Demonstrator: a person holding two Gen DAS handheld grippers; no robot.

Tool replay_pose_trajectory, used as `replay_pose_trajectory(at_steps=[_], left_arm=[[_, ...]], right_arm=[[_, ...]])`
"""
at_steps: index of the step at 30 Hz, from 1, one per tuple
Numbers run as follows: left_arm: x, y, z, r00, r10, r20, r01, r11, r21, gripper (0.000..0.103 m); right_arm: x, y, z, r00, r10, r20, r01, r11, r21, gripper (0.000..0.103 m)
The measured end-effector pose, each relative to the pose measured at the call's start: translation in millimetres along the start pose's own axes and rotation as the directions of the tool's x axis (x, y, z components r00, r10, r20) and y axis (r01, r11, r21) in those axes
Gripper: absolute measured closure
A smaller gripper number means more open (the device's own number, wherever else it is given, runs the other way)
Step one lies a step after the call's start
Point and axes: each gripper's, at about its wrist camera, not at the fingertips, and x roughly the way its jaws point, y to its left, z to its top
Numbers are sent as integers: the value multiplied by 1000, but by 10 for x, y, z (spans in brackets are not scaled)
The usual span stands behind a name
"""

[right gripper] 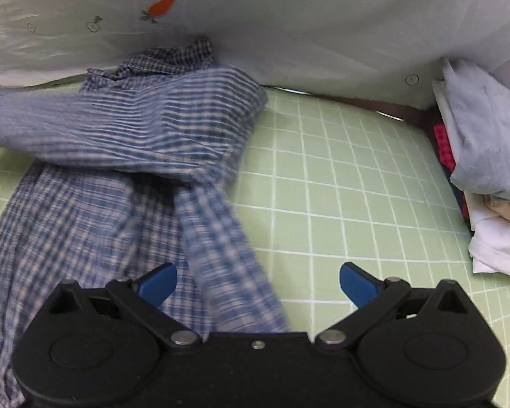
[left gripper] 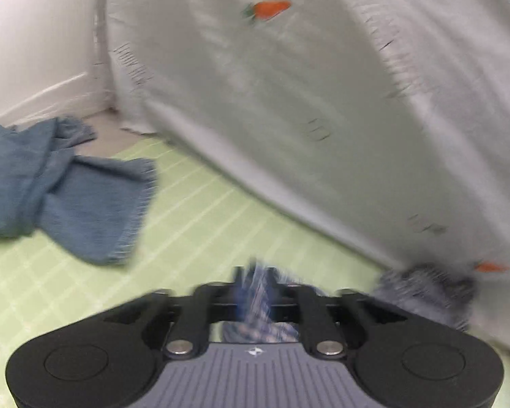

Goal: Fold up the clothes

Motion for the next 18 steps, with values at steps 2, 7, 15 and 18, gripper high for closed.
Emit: replay_pose_trajectory(at_steps=[2, 7, 15, 18], left_arm=[[28, 76, -75, 999, 28, -21, -28, 1000, 14, 31], [-218, -22, -519, 992, -38, -117, 44, 998, 41, 23], [-1035, -265, -1342, 977, -108, -182, 135, 981, 142, 17], [-1353, -378, -1663, 976, -121, -180, 153, 972, 178, 16]], right_arm=[[-105, 52, -46, 1000, -6, 14, 6, 1000, -2, 0], [-281, 17, -189, 999, 48, -8, -48, 998, 50, 0], [-604, -411, -598, 999, 48, 15, -50, 994, 102, 0], [-714, -562, -784, 998, 52, 24, -54, 994, 90, 0]])
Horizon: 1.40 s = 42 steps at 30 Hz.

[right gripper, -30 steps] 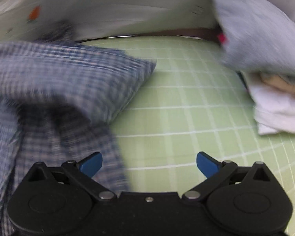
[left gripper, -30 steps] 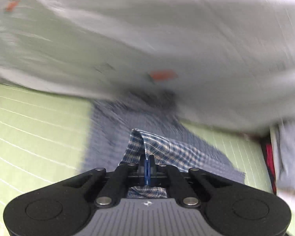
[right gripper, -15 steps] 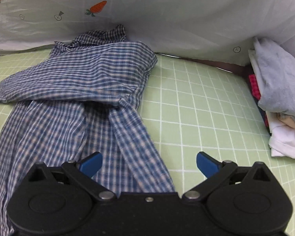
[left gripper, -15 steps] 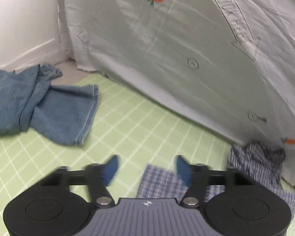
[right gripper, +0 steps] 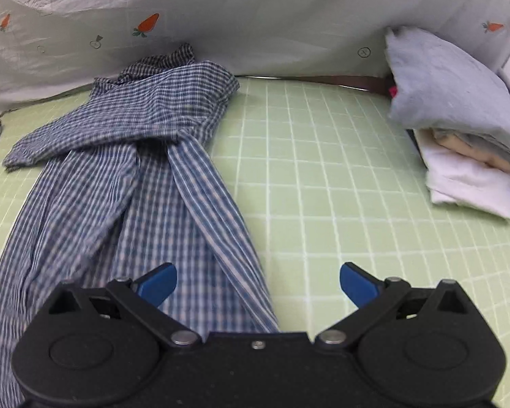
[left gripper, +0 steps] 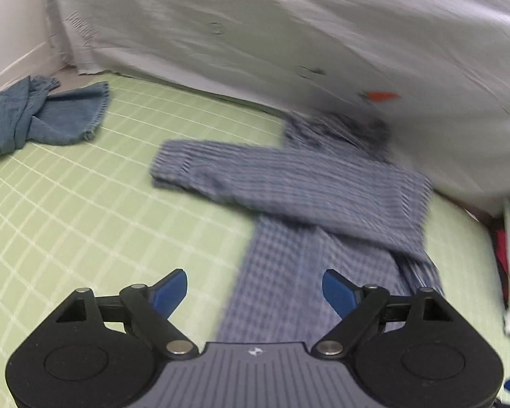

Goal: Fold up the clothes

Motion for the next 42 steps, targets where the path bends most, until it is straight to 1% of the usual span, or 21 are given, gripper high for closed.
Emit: replay_pose_trajectory(at_steps=[1, 4, 5, 6, 8, 13, 16, 18, 19, 20, 21, 22, 23, 24, 25, 28, 32, 34, 37, 39, 42], left_arm=[[-73, -99, -91, 1000, 10, -2, -10, 1000, 7, 16], [-330, -349, -390, 999, 40, -2, -39, 999, 21, 16], [-415, -433, -491, 999, 49, -2, -49, 999, 22, 16], [-492, -520, -588, 998, 58, -5, -58, 998, 18, 16], [-615, -647, -752, 997, 76, -19, -76, 997, 8, 16], [-758, -704, -1023, 992, 105, -64, -105, 994, -1, 16], [-802, -664, -1058, 991, 110, -77, -111, 994, -10, 15], [-818, -600, -1048, 991, 108, -84, -109, 994, -11, 15], [-820, -566, -1025, 991, 105, -84, -107, 994, -9, 15], [-814, -526, -1005, 991, 100, -85, -100, 995, -4, 15], [-802, -481, -990, 992, 90, -86, -90, 996, 3, 15], [-789, -436, -974, 993, 81, -88, -81, 997, 9, 15], [-775, -385, -956, 994, 69, -90, -68, 998, 20, 15], [-762, -331, -929, 994, 56, -95, -53, 998, 35, 15], [-757, -282, -898, 994, 47, -99, -43, 998, 49, 16], [-792, -100, -793, 997, 4, -76, 3, 996, 84, 15], [-773, 161, -659, 996, -48, -71, 56, 992, 114, 15], [-772, 291, -600, 995, -70, -72, 80, 986, 143, 15], [-798, 500, -545, 994, -85, -71, 97, 976, 193, 16], [-814, 652, -517, 995, -79, -68, 92, 973, 213, 15], [-817, 897, -513, 996, -58, -75, 74, 972, 224, 16]], right_arm=[[-38, -49, -56, 1000, 3, 6, -3, 1000, -4, 0], [-17, -180, -229, 998, 57, -10, -57, 998, -4, 0], [-5, -238, -288, 996, 81, -20, -81, 997, 20, 1], [-11, -284, -339, 995, 100, -27, -99, 994, 42, 3], [-5, -364, -458, 991, 127, -45, -124, 989, 77, 10], [52, -498, -641, 984, 151, -97, -141, 984, 106, 22], [33, -522, -740, 980, 164, -114, -149, 980, 131, 29], [32, -507, -803, 980, 149, -130, -130, 981, 147, 33], [30, -499, -831, 980, 146, -135, -125, 980, 153, 38], [22, -481, -861, 980, 144, -139, -122, 980, 159, 47], [6, -458, -889, 980, 140, -138, -117, 979, 165, 52], [-11, -436, -917, 981, 136, -136, -112, 979, 172, 64], [-50, -399, -940, 983, 130, -126, -106, 978, 181, 80], [-90, -361, -963, 986, 124, -115, -100, 977, 191, 89], [-131, -323, -985, 988, 117, -104, -95, 975, 200, 102], [-369, -102, -1022, 996, 82, -34, -73, 977, 200, 102], [-630, 390, -1019, 997, 64, 33, -67, 990, 126, 102], [-733, 694, -1018, 996, 61, 62, -65, 995, 69, 102], [-698, 1135, -1053, 995, 85, 57, -87, 996, 24, 102], [-672, 1428, -1078, 993, 102, 53, -102, 995, -5, 102], [-504, 1678, -1158, 993, 121, 0, -121, 992, 26, 102]])
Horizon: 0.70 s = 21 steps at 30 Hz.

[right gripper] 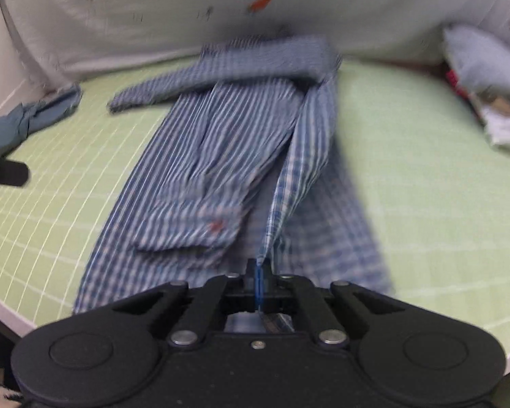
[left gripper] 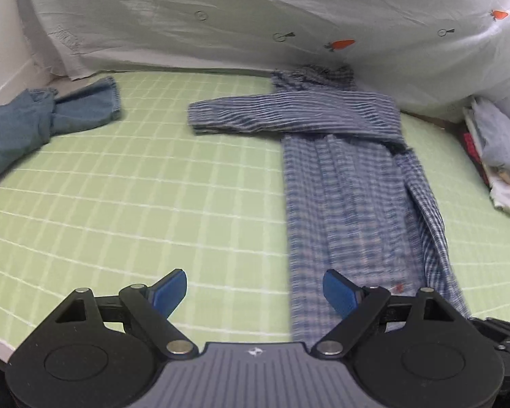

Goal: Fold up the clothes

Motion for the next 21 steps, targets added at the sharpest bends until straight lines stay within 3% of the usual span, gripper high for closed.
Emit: replay_pose_trajectory(at_steps=[4, 6, 8, 10, 13, 15, 21], left_arm=[[-20, 278, -77, 999, 25, -29, -26, 999, -19, 16], [-38, 412, -90, 999, 32, -32, -33, 998, -46, 15], [-54, 517, -88, 999, 35, -28, -37, 997, -74, 15], [-60, 583, -91, 999, 35, -25, -38, 995, -92, 15], [-28, 618, -100, 999, 27, -33, -30, 995, -96, 15], [11, 612, -106, 999, 22, -44, -26, 995, -93, 15], [99, 585, -19, 998, 26, -54, -31, 995, -92, 15]], right_arm=[[190, 122, -77, 997, 29, -75, -22, 995, 98, 93], [148, 100, -47, 998, 34, -57, -25, 989, 147, 86], [12, 21, 12, 1000, 19, 11, -21, 977, 211, 54], [-129, -51, 55, 996, -35, 85, 12, 968, 252, 45], [-162, -182, 129, 989, -111, 97, 78, 954, 290, 45], [-52, -220, 147, 985, -168, 51, 147, 950, 275, 46], [282, -144, 19, 980, -158, -118, 180, 961, 208, 45]])
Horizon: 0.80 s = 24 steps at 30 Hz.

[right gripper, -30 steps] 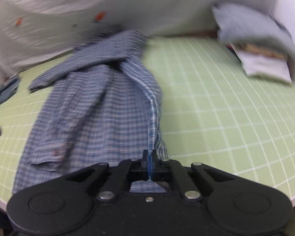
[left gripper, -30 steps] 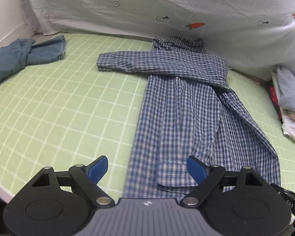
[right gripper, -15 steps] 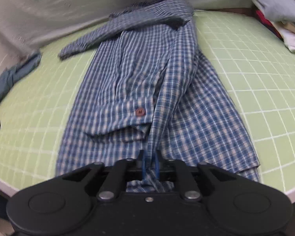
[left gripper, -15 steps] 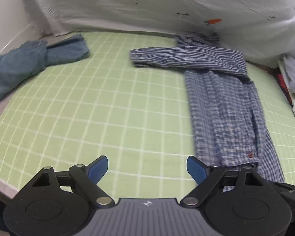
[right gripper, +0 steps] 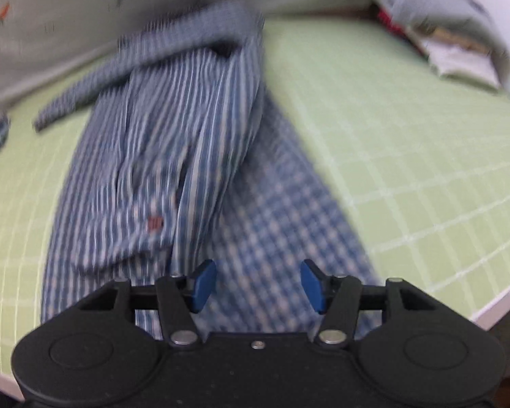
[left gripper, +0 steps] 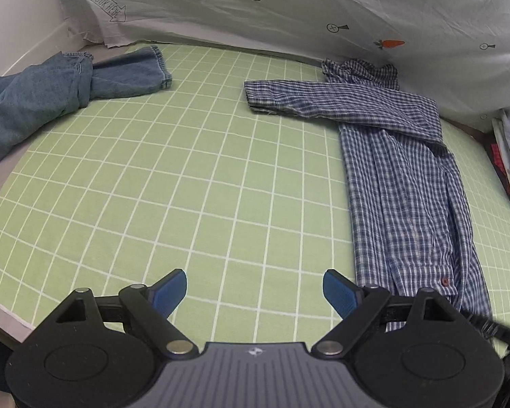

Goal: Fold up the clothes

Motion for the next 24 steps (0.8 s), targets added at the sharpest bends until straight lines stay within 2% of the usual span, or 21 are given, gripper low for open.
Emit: replay_pose_trajectory(at_steps=[4, 8, 12, 18, 24], left_arm=[[104, -15, 115, 1000, 12, -23, -12, 999, -32, 14], [216, 9, 319, 1000, 2, -31, -5, 994, -108, 14], [319, -1, 591, 1000, 19, -9, -20, 991, -134, 14], [566, 15, 1050, 999, 40, 13, -37, 987, -158, 13], [1036, -18, 1689, 996, 83, 33, -76, 984, -161, 13]], right_arm=[[-39, 67, 87, 1000, -1, 15, 2, 998, -65, 36], [-130, -56, 395, 994, 1, 107, 3, 999, -40, 18], [-126, -80, 746, 981, -4, 195, 14, 999, -47, 2], [74, -51, 1371, 963, 25, 269, -17, 999, -32, 0], [563, 121, 2219, 953, 61, 296, -42, 997, -70, 0]])
